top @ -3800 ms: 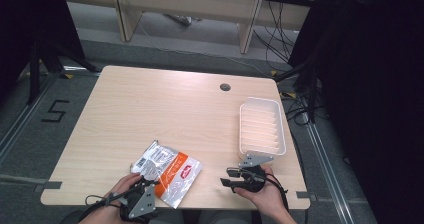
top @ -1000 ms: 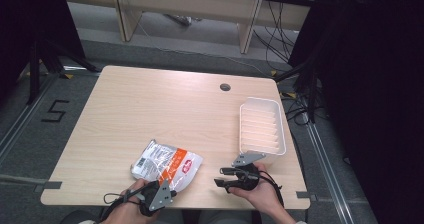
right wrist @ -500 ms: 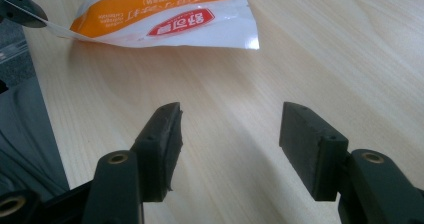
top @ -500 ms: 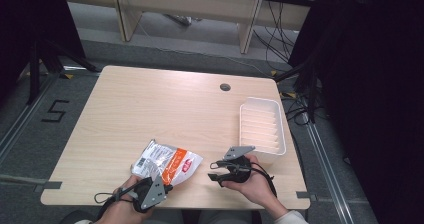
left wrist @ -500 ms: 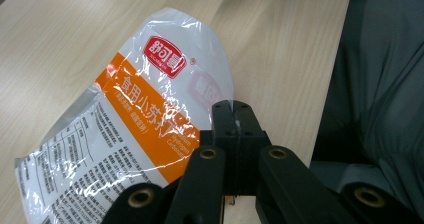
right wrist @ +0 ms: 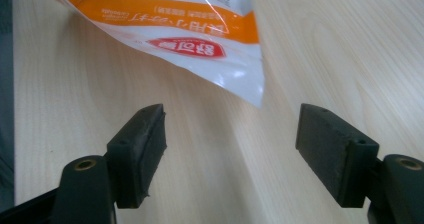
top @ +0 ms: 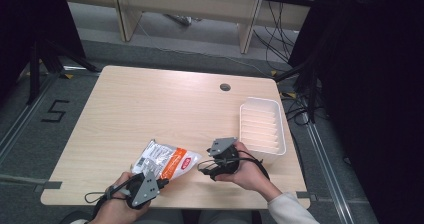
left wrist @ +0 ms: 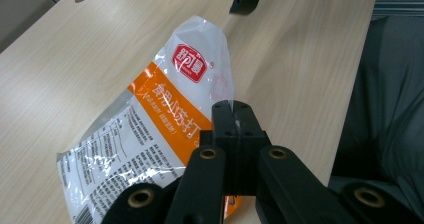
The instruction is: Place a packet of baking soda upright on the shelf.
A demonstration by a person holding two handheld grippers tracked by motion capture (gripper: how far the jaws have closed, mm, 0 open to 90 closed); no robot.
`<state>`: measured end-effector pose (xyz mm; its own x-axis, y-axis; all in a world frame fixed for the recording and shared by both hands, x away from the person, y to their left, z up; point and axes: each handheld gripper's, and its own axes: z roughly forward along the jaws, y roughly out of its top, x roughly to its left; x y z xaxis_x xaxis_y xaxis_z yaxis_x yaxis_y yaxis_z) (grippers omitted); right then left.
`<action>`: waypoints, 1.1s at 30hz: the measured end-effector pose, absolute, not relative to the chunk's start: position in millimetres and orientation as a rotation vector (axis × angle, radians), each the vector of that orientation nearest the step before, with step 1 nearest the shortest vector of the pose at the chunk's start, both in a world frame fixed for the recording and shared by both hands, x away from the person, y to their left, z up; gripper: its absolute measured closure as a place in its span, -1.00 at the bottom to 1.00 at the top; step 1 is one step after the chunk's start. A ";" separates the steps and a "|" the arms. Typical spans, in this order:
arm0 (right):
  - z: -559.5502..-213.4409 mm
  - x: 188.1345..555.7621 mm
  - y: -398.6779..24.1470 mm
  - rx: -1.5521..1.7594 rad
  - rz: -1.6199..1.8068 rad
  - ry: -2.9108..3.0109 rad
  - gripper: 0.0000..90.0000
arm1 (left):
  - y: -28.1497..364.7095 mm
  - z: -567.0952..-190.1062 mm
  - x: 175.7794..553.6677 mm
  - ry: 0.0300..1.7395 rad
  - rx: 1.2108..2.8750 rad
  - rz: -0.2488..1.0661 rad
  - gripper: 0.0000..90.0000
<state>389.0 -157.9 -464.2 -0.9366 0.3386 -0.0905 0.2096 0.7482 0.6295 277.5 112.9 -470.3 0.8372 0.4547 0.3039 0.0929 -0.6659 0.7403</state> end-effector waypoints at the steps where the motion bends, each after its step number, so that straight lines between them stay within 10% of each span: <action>1: -465.4 392.5 -152.7 0.368 0.938 2.752 -0.38 | 112.4 -470.9 276.9 0.407 2.234 0.596 1.00; 10: -473.8 402.4 -109.2 0.142 0.873 2.769 -0.25 | 115.0 -469.3 276.8 0.418 2.215 0.604 1.00; 15: -479.1 402.3 -95.5 0.062 0.823 2.814 0.41 | 118.5 -466.7 277.3 0.415 2.203 0.629 1.00; 24: -466.9 400.8 -89.2 -0.058 0.738 2.801 0.96 | 128.1 -460.1 275.9 0.465 2.130 0.677 1.00; 33: -444.8 402.3 -85.7 -0.020 0.734 2.863 1.00 | 138.1 -455.4 275.9 0.467 2.032 0.726 0.99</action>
